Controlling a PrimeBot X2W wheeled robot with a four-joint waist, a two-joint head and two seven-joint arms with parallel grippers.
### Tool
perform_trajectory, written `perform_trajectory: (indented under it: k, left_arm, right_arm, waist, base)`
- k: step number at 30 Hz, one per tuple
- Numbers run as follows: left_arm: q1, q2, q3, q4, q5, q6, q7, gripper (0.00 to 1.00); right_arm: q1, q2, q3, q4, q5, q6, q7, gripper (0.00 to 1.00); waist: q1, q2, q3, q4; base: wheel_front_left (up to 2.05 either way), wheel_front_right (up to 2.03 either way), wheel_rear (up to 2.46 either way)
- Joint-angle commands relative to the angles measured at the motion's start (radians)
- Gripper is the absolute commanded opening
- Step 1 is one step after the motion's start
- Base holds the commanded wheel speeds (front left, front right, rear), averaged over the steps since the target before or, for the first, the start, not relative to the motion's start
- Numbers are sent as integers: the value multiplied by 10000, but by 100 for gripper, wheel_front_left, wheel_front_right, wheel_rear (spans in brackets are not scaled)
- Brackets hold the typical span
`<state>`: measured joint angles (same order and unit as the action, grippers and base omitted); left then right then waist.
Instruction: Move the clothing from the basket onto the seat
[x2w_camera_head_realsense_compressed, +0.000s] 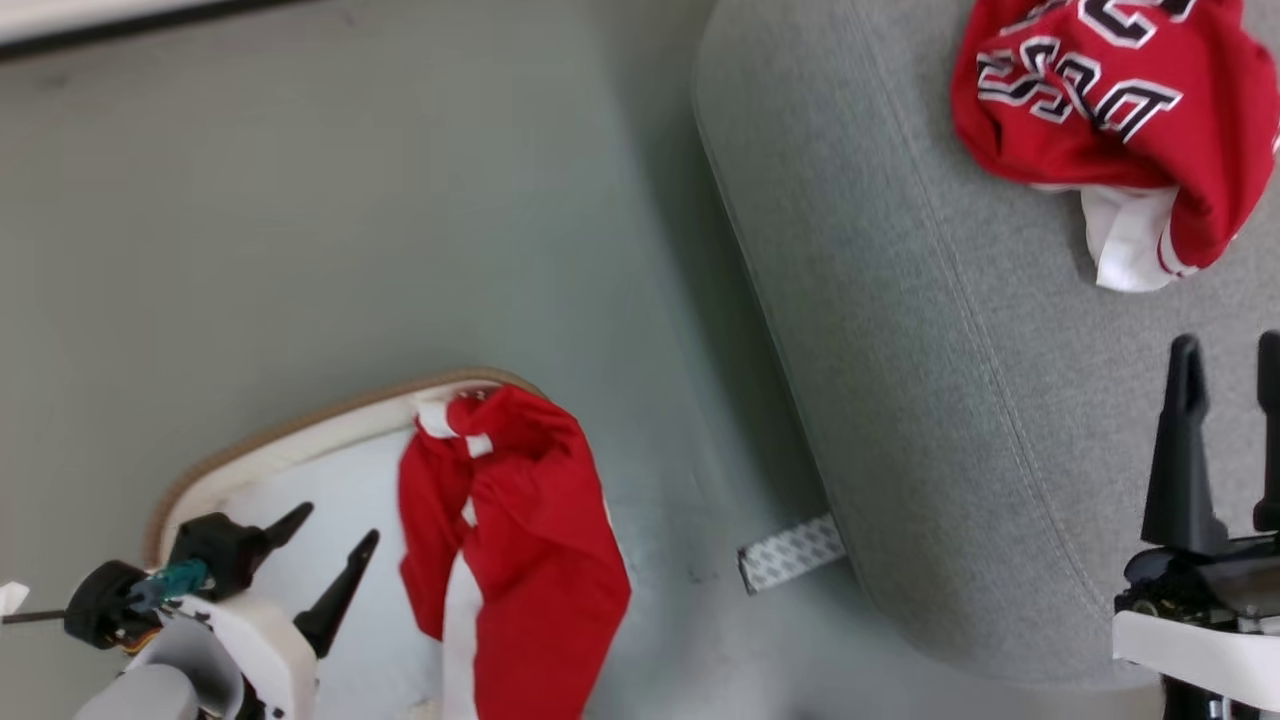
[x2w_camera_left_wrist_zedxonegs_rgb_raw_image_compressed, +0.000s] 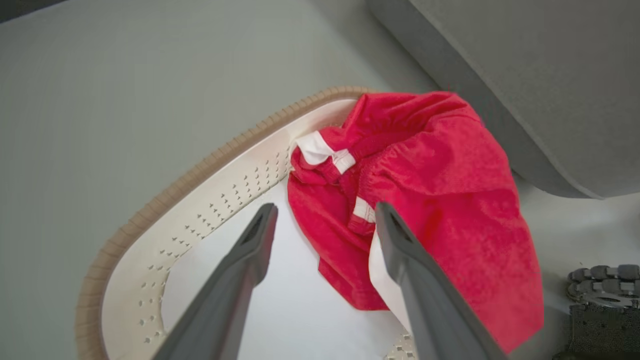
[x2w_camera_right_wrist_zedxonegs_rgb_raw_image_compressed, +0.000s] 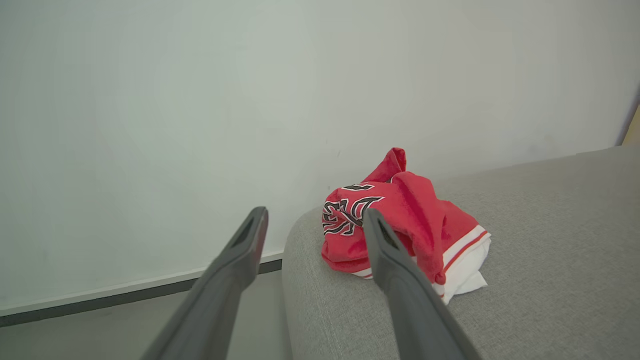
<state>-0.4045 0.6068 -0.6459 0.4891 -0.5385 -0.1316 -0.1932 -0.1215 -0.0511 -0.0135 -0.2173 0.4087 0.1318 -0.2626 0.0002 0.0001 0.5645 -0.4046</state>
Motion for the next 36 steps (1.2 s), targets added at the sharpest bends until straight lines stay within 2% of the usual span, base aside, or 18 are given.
perform_trajectory:
  k: [1,13,23,31,36]
  left_arm:
    - [-258,175,-234,152,-182,16,93,100]
    - [-1493,967,-2139,1074,-787,16,563,100]
    - [-2357,805,-3818,961,-1458,16,1028,100]
    - [-2881,1025,-4574,704,-2153,16,711,100]
    - [-3339,1430,-5262,338,-2754,16,271,100]
  right_arm:
    - [-161,13,-22,-232,168,-24,-32,100]
    - [-353,13,-84,-1376,797,-22,-32,100]
    - [182,13,-200,-1708,906,-22,-32,100]
    - [450,14,-14,-2005,753,-22,-32,100]
    - [609,14,217,-2301,582,-24,-32,100]
  waist:
    - [-2,-1,717,-425]
    - [-2,-1,2331,-1053]
    - [-2,-1,2604,-1128]
    - [-2,-1,2842,-995]
    - [-2,-1,3030,-872]
  base:
    - [0,0,0]
    - [0,0,0]
    - [1,1,1]
    - [13,13,13]
    - [11,11,11]
